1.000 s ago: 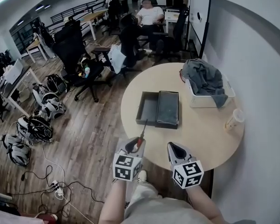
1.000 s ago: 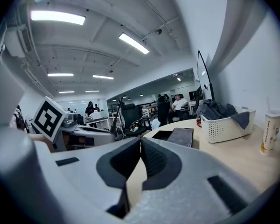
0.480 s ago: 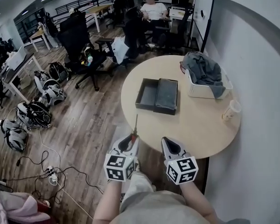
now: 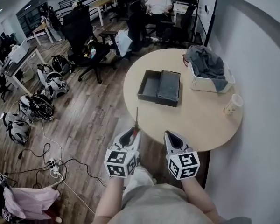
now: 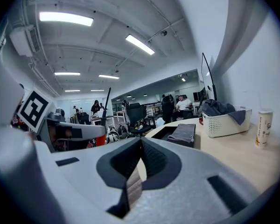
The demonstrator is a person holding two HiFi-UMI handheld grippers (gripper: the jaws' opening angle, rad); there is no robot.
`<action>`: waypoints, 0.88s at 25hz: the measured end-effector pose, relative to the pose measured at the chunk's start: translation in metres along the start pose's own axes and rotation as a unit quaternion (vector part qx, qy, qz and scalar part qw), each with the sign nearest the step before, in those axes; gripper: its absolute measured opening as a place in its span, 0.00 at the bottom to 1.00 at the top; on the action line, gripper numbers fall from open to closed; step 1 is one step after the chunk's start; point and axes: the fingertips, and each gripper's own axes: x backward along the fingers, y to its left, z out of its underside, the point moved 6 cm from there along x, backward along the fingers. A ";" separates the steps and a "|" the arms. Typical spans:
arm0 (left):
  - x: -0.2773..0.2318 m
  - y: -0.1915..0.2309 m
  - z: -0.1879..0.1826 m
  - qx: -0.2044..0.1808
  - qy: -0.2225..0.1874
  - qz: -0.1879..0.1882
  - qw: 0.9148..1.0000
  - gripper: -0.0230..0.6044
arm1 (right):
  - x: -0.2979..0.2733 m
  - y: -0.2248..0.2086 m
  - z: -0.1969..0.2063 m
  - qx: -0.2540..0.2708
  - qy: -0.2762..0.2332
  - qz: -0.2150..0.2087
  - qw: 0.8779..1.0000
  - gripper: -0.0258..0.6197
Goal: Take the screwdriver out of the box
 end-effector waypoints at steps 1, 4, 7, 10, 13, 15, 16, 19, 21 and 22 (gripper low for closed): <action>0.000 -0.001 -0.001 0.000 -0.002 -0.001 1.000 0.17 | 0.000 0.000 -0.001 0.002 -0.001 0.002 1.000 0.04; -0.001 -0.003 -0.003 -0.004 -0.002 0.001 1.000 0.17 | -0.001 -0.001 -0.001 0.003 -0.003 0.004 1.000 0.04; -0.004 -0.005 -0.004 -0.007 -0.002 0.003 1.000 0.17 | -0.003 -0.003 -0.004 0.002 -0.006 0.004 1.000 0.04; -0.005 -0.008 -0.005 -0.009 -0.005 0.005 1.000 0.17 | -0.003 -0.003 -0.008 0.004 -0.011 0.005 1.000 0.04; -0.005 -0.010 -0.007 -0.012 -0.007 0.007 1.000 0.17 | -0.001 -0.003 -0.011 0.006 -0.015 0.008 1.000 0.04; -0.004 -0.009 -0.009 -0.013 -0.009 0.006 1.000 0.17 | -0.002 -0.002 -0.012 0.007 -0.016 0.008 1.000 0.04; -0.004 -0.008 -0.009 -0.014 -0.010 0.005 1.000 0.17 | -0.002 0.000 -0.011 0.007 -0.017 0.008 1.000 0.04; -0.002 -0.007 -0.012 -0.013 -0.013 0.005 1.000 0.17 | -0.002 0.002 -0.011 0.007 -0.017 0.008 1.000 0.04; -0.002 -0.008 -0.013 -0.013 -0.014 0.006 1.000 0.17 | -0.001 0.002 -0.011 0.007 -0.016 0.009 1.000 0.04; -0.002 -0.009 -0.013 -0.013 -0.014 0.007 1.000 0.17 | -0.001 0.002 -0.012 0.007 -0.016 0.009 1.000 0.04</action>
